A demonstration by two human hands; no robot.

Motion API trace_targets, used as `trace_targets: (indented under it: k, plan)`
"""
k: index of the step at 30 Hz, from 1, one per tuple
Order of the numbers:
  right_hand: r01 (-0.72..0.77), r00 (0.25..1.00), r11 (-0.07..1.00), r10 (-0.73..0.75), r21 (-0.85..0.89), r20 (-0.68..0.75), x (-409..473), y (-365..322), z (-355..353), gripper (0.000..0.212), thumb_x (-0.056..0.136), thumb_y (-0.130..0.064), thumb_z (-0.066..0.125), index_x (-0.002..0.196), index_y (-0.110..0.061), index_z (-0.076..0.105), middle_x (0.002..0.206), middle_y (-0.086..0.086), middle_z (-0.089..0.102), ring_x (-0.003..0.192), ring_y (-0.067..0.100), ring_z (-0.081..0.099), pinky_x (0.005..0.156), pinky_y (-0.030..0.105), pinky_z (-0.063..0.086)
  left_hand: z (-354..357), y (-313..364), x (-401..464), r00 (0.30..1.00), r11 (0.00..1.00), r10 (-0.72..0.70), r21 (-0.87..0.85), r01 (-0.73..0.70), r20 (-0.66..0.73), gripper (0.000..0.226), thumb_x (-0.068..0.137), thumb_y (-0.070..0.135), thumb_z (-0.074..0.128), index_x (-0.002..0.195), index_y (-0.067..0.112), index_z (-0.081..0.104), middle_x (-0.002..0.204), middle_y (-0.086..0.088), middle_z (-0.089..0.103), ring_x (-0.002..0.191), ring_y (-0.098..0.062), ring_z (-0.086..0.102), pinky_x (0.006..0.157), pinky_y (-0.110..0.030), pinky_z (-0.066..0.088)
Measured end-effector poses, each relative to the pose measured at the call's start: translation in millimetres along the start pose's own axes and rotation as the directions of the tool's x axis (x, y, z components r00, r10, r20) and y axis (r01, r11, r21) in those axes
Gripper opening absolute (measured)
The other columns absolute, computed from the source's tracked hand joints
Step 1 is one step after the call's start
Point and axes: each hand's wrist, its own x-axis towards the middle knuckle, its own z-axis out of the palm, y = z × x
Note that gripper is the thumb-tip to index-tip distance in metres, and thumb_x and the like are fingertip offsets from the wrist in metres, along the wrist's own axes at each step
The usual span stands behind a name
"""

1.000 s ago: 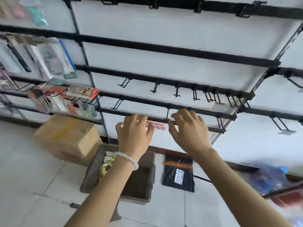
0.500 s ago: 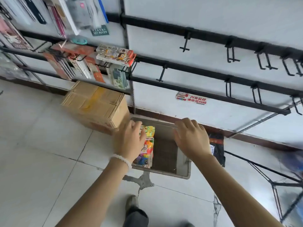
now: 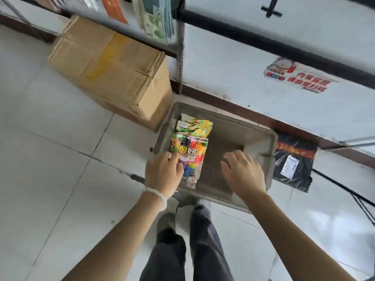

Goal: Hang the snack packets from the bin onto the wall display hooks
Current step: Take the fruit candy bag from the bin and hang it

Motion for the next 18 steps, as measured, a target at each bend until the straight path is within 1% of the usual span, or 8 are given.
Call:
trace_targets:
  k: [2,6,9,14,18]
  plan:
    - [0.002,1.0,1.0,-0.002,0.004,0.017,23,15,37,0.028,0.094,-0.032,0.045,0.112,-0.016,0.059,0.111,0.002,0.061,0.099,0.024,0.058,0.079,0.035,0.045,39,-3,20,1.0,1.0,-0.004,0.006,0.003,0.025,0.03,0.093,0.041,0.04,0.113,0.022,0.054,0.106,0.001,0.063,0.092,-0.021,0.058,0.069,-0.032,0.048]
    - [0.02,0.995,1.0,-0.018,-0.018,0.095,67,42,115,0.027,0.093,-0.031,0.046,0.11,-0.015,0.06,0.107,0.004,0.062,0.096,0.026,0.059,0.075,0.037,0.048,116,-11,63,0.998,1.0,0.006,0.008,-0.007,0.066,0.033,0.093,0.039,0.039,0.117,0.022,0.054,0.108,-0.001,0.061,0.094,-0.021,0.057,0.068,-0.033,0.051]
    - [0.007,0.991,1.0,-0.005,-0.014,0.133,96,60,171,0.027,0.093,-0.032,0.045,0.11,-0.016,0.06,0.108,0.004,0.061,0.098,0.028,0.057,0.074,0.038,0.047,173,-16,93,0.995,1.0,0.002,0.014,-0.004,0.103,0.037,0.093,0.038,0.037,0.124,0.021,0.049,0.117,-0.002,0.057,0.102,-0.024,0.053,0.071,-0.036,0.05]
    - [-0.012,0.987,1.0,0.01,0.015,0.161,139,79,237,0.031,0.095,-0.034,0.041,0.118,-0.019,0.057,0.117,0.002,0.057,0.106,0.025,0.054,0.079,0.036,0.045,248,-25,138,0.992,1.0,-0.001,0.001,0.001,0.124,0.046,0.094,0.04,0.038,0.136,0.021,0.036,0.138,-0.002,0.044,0.122,-0.023,0.043,0.087,-0.04,0.048]
    - [-0.045,0.987,0.996,0.032,0.074,0.159,179,87,265,0.032,0.096,-0.034,0.04,0.12,-0.019,0.055,0.119,0.003,0.056,0.108,0.026,0.053,0.078,0.037,0.048,278,-34,175,0.996,1.0,0.013,-0.02,-0.011,0.093,0.052,0.093,0.041,0.039,0.14,0.02,0.03,0.146,-0.004,0.035,0.131,-0.025,0.033,0.102,-0.042,0.038]
